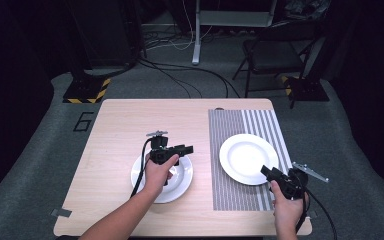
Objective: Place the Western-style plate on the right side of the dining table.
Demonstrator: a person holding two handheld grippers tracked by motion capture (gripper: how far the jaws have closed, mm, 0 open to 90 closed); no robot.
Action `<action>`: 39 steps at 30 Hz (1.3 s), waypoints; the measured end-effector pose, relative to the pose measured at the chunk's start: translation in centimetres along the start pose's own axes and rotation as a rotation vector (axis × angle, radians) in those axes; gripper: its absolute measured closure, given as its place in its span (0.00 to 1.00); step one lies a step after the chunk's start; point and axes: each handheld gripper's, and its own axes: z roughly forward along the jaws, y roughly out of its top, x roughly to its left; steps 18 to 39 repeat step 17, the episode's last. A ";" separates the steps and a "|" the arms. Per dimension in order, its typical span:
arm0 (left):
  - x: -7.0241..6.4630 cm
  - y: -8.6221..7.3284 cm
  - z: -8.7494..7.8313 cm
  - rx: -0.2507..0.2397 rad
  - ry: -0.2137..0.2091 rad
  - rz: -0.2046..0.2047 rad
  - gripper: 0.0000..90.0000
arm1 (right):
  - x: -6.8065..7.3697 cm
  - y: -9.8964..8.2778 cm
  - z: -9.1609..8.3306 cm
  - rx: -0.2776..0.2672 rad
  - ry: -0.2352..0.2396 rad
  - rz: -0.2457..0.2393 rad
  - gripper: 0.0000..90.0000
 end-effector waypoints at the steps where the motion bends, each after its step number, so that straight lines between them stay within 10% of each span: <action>1: 0.1 0.0 -0.3 -0.003 0.000 -0.001 0.54 | 0.1 -0.1 0.1 0.005 0.000 -0.006 0.55; 17: 3.8 -0.5 -7.2 -0.074 0.074 0.028 0.38 | 1.3 -1.1 -0.3 0.006 0.080 -0.047 0.47; 39: 3.8 -0.5 -7.2 -0.074 0.074 0.028 0.38 | 1.3 -1.1 -0.3 0.006 0.080 -0.047 0.47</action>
